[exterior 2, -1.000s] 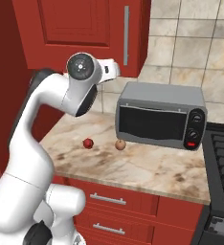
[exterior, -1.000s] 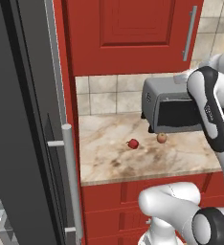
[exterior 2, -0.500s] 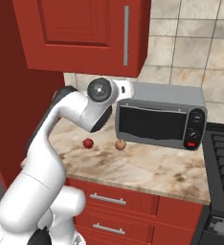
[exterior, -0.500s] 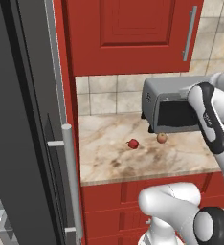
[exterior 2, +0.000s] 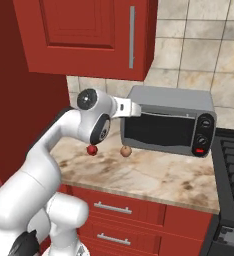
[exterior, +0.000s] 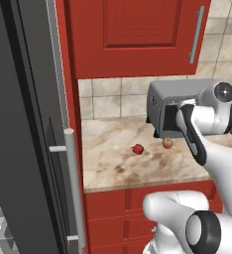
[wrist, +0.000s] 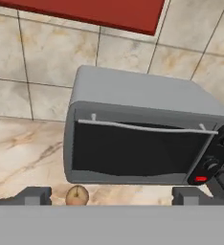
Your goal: Place the liquor on the top shelf of the fridge to keep it out of children's reach, and place the peach and bell pepper on lower shelves for easy access.
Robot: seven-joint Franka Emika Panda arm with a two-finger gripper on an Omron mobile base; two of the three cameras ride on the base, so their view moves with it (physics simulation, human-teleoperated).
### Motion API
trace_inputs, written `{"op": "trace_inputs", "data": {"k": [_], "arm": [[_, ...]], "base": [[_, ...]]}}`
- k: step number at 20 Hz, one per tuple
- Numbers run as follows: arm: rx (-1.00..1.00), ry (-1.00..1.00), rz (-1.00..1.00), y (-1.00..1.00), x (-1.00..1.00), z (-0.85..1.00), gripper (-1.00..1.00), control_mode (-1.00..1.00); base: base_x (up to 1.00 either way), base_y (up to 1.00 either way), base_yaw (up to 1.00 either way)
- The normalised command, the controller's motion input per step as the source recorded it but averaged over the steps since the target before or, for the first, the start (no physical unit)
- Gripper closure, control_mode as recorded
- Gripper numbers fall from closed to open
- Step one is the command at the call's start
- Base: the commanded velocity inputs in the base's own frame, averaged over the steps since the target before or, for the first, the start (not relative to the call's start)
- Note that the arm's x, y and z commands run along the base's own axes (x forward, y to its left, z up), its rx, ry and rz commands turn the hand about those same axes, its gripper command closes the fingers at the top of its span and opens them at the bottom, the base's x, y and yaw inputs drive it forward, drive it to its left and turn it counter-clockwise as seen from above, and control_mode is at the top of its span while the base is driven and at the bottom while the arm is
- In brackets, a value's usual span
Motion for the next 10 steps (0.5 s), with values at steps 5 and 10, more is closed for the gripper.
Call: {"op": "trace_inputs", "data": {"k": [5, 10], "arm": [[0.02, 0.25, -0.15, -0.01, 0.04, -0.52, -1.00, -1.00], [0.14, 0.20, -0.07, -0.02, 0.00, -0.44, -1.00, -1.00]], "base": [[0.00, 0.00, 0.00], [0.00, 0.00, 0.00]]}}
